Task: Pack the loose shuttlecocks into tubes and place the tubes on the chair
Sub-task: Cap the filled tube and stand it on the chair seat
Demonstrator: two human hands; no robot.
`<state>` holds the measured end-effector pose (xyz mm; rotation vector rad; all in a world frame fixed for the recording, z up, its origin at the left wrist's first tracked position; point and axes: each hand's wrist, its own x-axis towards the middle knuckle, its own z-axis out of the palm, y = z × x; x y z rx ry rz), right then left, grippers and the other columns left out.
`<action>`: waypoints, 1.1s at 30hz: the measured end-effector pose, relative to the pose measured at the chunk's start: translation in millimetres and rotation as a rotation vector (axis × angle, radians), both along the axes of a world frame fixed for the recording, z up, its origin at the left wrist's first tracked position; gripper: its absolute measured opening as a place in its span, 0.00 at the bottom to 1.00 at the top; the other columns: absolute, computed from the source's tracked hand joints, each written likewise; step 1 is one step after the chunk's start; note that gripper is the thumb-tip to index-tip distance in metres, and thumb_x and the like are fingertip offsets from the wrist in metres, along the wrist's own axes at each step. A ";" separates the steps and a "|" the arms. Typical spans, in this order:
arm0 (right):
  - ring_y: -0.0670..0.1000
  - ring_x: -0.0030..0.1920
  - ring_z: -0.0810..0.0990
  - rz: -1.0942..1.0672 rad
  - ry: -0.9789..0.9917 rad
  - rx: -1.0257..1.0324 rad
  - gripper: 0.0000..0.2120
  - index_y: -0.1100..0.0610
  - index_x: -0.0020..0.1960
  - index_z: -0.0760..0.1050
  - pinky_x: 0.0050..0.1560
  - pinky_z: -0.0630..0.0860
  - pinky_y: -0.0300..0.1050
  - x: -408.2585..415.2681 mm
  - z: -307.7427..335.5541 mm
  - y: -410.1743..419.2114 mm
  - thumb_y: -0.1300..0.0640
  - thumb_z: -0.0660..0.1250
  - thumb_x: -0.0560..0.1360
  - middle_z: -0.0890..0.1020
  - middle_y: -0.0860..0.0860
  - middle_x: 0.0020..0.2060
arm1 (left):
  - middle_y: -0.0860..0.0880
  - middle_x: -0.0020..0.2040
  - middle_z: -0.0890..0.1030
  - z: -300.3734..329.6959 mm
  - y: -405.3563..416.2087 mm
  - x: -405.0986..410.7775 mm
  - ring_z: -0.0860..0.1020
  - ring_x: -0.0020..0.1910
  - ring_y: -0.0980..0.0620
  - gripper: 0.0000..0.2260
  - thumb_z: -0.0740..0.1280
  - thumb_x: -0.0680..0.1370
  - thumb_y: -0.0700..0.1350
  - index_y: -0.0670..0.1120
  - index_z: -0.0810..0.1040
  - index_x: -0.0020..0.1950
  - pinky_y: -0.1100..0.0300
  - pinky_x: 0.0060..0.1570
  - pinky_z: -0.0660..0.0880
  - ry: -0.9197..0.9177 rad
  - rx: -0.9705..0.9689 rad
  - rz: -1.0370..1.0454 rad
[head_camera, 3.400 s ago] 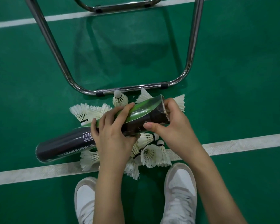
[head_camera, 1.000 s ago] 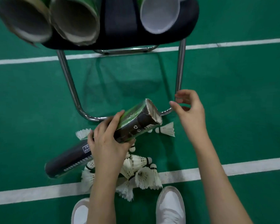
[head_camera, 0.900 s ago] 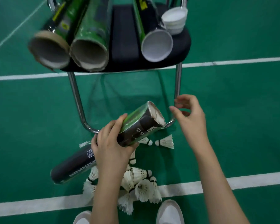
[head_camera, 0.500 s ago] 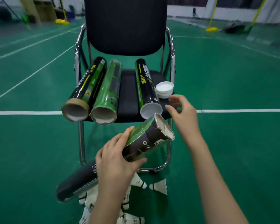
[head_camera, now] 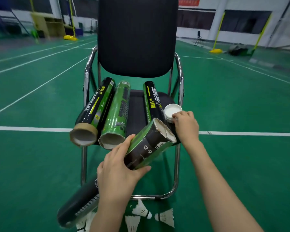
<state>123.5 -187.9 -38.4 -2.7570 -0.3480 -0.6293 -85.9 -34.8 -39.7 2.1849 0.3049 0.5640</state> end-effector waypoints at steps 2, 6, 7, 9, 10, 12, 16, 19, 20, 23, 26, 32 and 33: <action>0.57 0.59 0.68 -0.023 -0.024 -0.053 0.12 0.57 0.59 0.77 0.49 0.69 0.50 4.3 0.3 0.4 0.61 0.59 0.79 0.77 0.53 0.58 | 0.62 0.58 0.75 -2.4 0.8 1.2 0.72 0.59 0.56 0.39 0.78 0.60 0.55 0.68 0.64 0.66 0.48 0.59 0.69 0.004 -0.037 -0.005; 0.58 0.57 0.69 -0.004 -0.051 -0.084 0.10 0.57 0.55 0.78 0.44 0.63 0.46 11.9 3.3 2.2 0.62 0.62 0.77 0.78 0.54 0.55 | 0.63 0.57 0.75 -7.1 3.3 1.3 0.73 0.59 0.56 0.39 0.78 0.59 0.55 0.69 0.64 0.65 0.47 0.59 0.70 0.022 -0.080 0.012; 0.58 0.57 0.69 0.004 -0.057 -0.086 0.09 0.57 0.54 0.79 0.43 0.62 0.46 12.8 4.8 2.9 0.62 0.62 0.76 0.79 0.54 0.54 | 0.63 0.57 0.75 -7.5 3.3 1.0 0.73 0.59 0.56 0.39 0.78 0.59 0.55 0.70 0.64 0.65 0.47 0.59 0.69 0.029 -0.077 0.015; 0.57 0.56 0.69 0.018 -0.042 -0.080 0.08 0.57 0.53 0.79 0.45 0.65 0.48 13.6 7.9 4.0 0.60 0.62 0.77 0.79 0.53 0.53 | 0.62 0.56 0.74 -7.4 2.9 0.1 0.73 0.59 0.55 0.39 0.78 0.60 0.55 0.69 0.64 0.66 0.46 0.60 0.69 0.040 -0.078 0.016; 0.57 0.57 0.69 0.022 -0.025 -0.068 0.08 0.57 0.52 0.79 0.47 0.67 0.49 13.5 9.7 4.6 0.59 0.63 0.76 0.79 0.53 0.53 | 0.63 0.56 0.74 -7.5 2.8 -0.1 0.73 0.59 0.55 0.39 0.78 0.60 0.55 0.69 0.64 0.66 0.46 0.60 0.69 0.042 -0.085 0.015; 0.57 0.56 0.69 0.027 0.025 -0.015 0.07 0.57 0.50 0.79 0.49 0.68 0.50 13.2 12.1 4.7 0.58 0.64 0.76 0.80 0.53 0.51 | 0.63 0.57 0.74 -8.7 2.4 -0.6 0.73 0.59 0.55 0.39 0.78 0.60 0.54 0.69 0.64 0.66 0.46 0.60 0.69 0.038 -0.102 0.014; 0.57 0.56 0.69 0.043 0.104 0.103 0.04 0.57 0.47 0.78 0.49 0.67 0.49 11.3 17.5 3.6 0.58 0.66 0.74 0.80 0.54 0.48 | 0.63 0.57 0.74 -9.6 2.0 -1.7 0.73 0.59 0.55 0.39 0.79 0.60 0.54 0.69 0.64 0.66 0.45 0.61 0.68 0.036 -0.133 0.021; 0.56 0.56 0.68 0.074 0.158 0.135 0.04 0.56 0.47 0.78 0.50 0.65 0.48 11.7 20.3 1.2 0.56 0.69 0.74 0.80 0.53 0.49 | 0.63 0.56 0.73 -9.6 2.2 -2.5 0.73 0.59 0.55 0.39 0.79 0.60 0.54 0.69 0.63 0.66 0.45 0.62 0.68 0.044 -0.133 0.016; 0.56 0.56 0.68 0.087 0.171 0.136 0.07 0.56 0.48 0.78 0.51 0.65 0.49 11.9 20.6 0.1 0.54 0.70 0.73 0.79 0.53 0.50 | 0.63 0.56 0.73 -9.5 2.1 -2.8 0.72 0.59 0.55 0.39 0.79 0.60 0.54 0.70 0.63 0.66 0.45 0.62 0.68 0.044 -0.137 0.015; 0.56 0.60 0.65 0.100 0.144 0.173 0.16 0.54 0.55 0.76 0.56 0.64 0.49 14.2 20.0 -2.9 0.50 0.72 0.70 0.75 0.53 0.56 | 0.65 0.54 0.71 -7.5 1.3 -3.6 0.71 0.60 0.55 0.38 0.79 0.61 0.53 0.76 0.60 0.59 0.45 0.62 0.67 0.036 -0.136 0.011; 0.57 0.64 0.63 0.104 0.159 0.224 0.24 0.53 0.63 0.72 0.61 0.62 0.48 20.4 17.9 -2.9 0.48 0.71 0.71 0.73 0.54 0.62 | 0.65 0.53 0.70 -6.0 0.5 -3.7 0.70 0.60 0.55 0.38 0.79 0.61 0.53 0.78 0.56 0.55 0.44 0.62 0.68 0.031 -0.139 0.005; 0.60 0.64 0.68 0.129 0.258 0.350 0.29 0.54 0.67 0.67 0.62 0.69 0.56 29.3 12.2 0.9 0.47 0.72 0.70 0.75 0.54 0.63 | 0.64 0.57 0.73 -8.8 0.5 -1.2 0.69 0.60 0.57 0.39 0.79 0.61 0.53 0.78 0.55 0.57 0.45 0.62 0.68 0.034 -0.129 0.008; 0.60 0.64 0.69 0.130 0.249 0.360 0.29 0.54 0.67 0.67 0.62 0.69 0.56 29.2 12.3 0.7 0.47 0.72 0.70 0.75 0.54 0.63 | 0.64 0.57 0.73 -9.1 0.8 -0.7 0.69 0.60 0.57 0.39 0.79 0.61 0.53 0.77 0.56 0.57 0.45 0.62 0.68 0.037 -0.130 0.011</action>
